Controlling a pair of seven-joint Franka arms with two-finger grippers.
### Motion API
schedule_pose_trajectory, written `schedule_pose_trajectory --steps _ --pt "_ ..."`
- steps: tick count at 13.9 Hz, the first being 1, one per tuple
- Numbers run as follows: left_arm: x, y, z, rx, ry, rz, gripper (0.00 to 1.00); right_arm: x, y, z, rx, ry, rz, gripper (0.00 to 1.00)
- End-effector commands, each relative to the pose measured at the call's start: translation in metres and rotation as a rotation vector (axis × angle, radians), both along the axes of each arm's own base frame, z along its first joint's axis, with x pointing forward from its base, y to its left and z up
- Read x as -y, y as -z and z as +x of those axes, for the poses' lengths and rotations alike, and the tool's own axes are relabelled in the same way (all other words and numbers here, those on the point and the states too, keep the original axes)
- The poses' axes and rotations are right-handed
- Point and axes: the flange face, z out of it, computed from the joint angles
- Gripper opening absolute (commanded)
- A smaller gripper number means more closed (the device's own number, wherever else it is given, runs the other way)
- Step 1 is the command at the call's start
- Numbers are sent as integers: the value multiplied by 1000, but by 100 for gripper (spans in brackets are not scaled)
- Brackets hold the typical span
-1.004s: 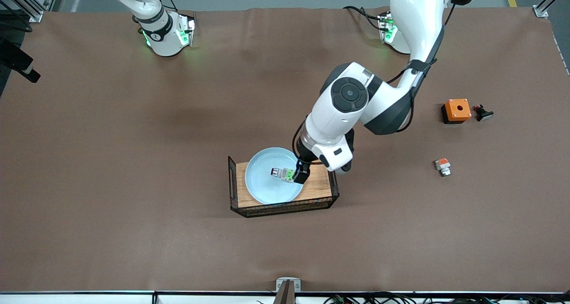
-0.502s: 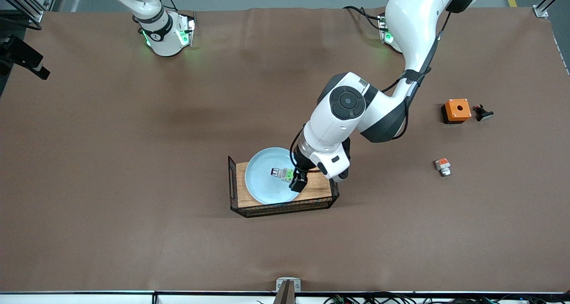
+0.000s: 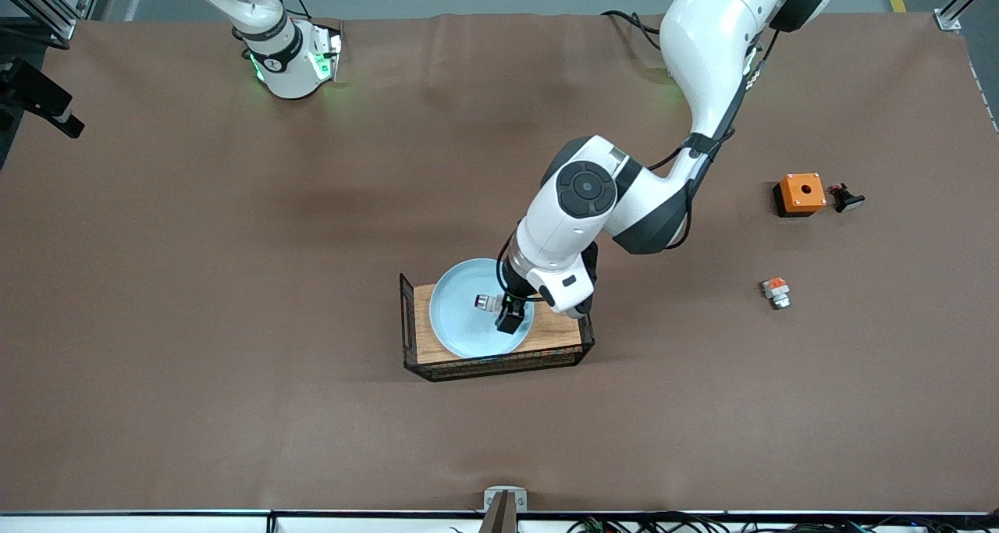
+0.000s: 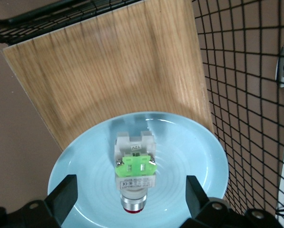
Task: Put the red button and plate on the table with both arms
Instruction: 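Lower the left gripper and grasp the white-green button, then carry the button beside the red button while the right gripper reaches the plate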
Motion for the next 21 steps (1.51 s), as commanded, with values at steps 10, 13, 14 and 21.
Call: schedule_pose_trajectory --steps 10,13,14,21 --pt "6 17 5 27 0 25 97 -6 -9 0 8 -21 -6 100" --pt "3 18 8 35 -5 29 91 -6 -9 1 11 -21 -6 100" --pt "7 23 6 40 0 30 90 -6 -9 1 11 -23 -6 100" --pt "7 25 7 47 2 39 13 1 -11 -1 13 -11 -20 100"
